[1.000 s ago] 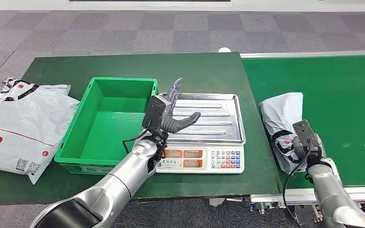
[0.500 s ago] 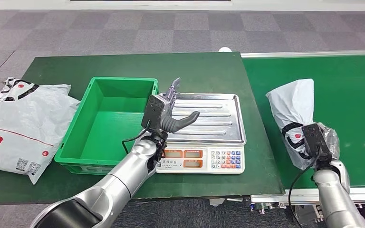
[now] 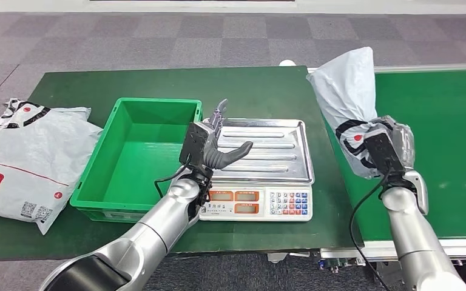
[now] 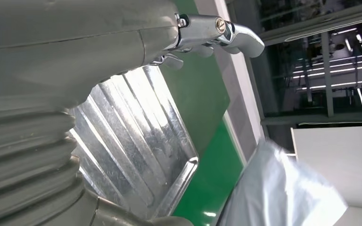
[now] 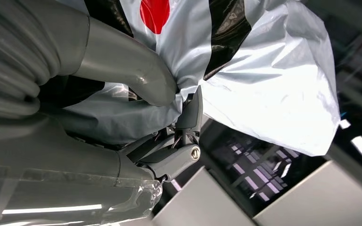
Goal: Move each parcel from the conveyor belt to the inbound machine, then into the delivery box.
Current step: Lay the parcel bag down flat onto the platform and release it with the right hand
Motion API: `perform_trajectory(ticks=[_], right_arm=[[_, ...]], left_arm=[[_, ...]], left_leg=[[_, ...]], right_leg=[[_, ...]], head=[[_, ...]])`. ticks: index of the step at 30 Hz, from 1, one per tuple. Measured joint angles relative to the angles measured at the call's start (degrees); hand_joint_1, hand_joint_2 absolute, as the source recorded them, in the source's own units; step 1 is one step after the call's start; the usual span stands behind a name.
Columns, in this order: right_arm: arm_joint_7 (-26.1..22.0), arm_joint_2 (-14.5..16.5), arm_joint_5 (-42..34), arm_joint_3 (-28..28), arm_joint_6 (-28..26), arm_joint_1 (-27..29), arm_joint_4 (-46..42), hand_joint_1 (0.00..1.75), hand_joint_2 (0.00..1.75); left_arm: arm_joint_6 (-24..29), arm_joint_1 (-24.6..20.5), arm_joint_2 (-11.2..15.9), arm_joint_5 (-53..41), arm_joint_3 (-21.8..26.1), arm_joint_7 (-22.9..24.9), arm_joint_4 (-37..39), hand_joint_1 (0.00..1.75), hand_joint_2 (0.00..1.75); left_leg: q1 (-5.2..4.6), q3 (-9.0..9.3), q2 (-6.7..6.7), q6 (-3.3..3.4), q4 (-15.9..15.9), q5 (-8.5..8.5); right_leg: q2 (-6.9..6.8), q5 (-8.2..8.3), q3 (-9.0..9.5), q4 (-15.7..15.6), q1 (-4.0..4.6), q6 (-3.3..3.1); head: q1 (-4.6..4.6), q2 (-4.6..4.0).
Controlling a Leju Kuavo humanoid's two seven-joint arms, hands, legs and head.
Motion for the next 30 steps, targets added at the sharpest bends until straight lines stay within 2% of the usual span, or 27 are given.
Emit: perform_trajectory(ticks=[10, 20, 21, 24, 25, 30], right_arm=[[-0.40, 5.38, -2.63, 10.81, 4.15, -10.27, 7.72, 1.75, 1.75], [-0.75, 9.74, -6.54, 19.37, 6.93, -10.46, 9.70, 1.75, 1.75], [-0.75, 10.10, -6.85, 20.07, 6.95, -10.10, 9.59, 1.47, 1.75], [-0.49, 10.87, -7.33, 21.88, 6.66, -8.52, 8.48, 0.17, 1.75], [-0.27, 11.02, -7.43, 22.38, 6.50, -7.96, 7.94, 0.00, 1.75], [-0.07, 11.17, -8.34, 23.72, 4.79, -6.09, 5.55, 0.00, 1.75]], left_arm=[[0.74, -0.01, -0.05, 5.05, -0.40, 0.45, -0.02, 0.00, 1.75], [1.59, -0.17, -0.05, 10.02, -4.28, 1.16, -0.04, 0.00, 1.75], [1.67, -0.21, -0.05, 10.46, -4.62, 1.12, -0.03, 0.00, 1.75], [1.78, -0.34, -0.05, 11.41, -5.37, 0.95, 0.00, 0.00, 1.75], [1.80, -0.40, -0.05, 11.62, -5.48, 0.88, 0.04, 0.00, 1.75], [1.84, -0.63, -0.05, 11.91, -5.57, 0.42, 0.45, 0.00, 1.75]], left_leg=[[0.01, 0.01, -0.03, -0.02, 0.00, 0.05], [0.01, 0.00, -0.04, -0.02, 0.00, 0.04], [0.01, 0.00, -0.04, -0.02, 0.00, 0.04], [0.01, 0.00, -0.04, -0.02, 0.00, 0.04], [0.01, 0.00, -0.04, -0.02, 0.00, 0.04], [0.01, 0.00, -0.04, -0.02, 0.00, 0.04]], right_leg=[[-0.02, 0.01, -0.03, 0.00, 0.01, -0.01], [-0.02, 0.00, -0.06, -0.01, 0.01, 0.00], [-0.02, 0.00, -0.06, -0.01, 0.01, 0.00], [-0.02, 0.00, -0.06, -0.01, 0.01, 0.00], [-0.02, 0.00, -0.06, -0.01, 0.01, 0.00], [-0.01, 0.00, -0.07, -0.01, 0.00, 0.00]], head=[[0.00, 0.00], [0.00, 0.00], [0.00, 0.00], [0.00, 0.00], [0.00, 0.00], [0.00, 0.00]])
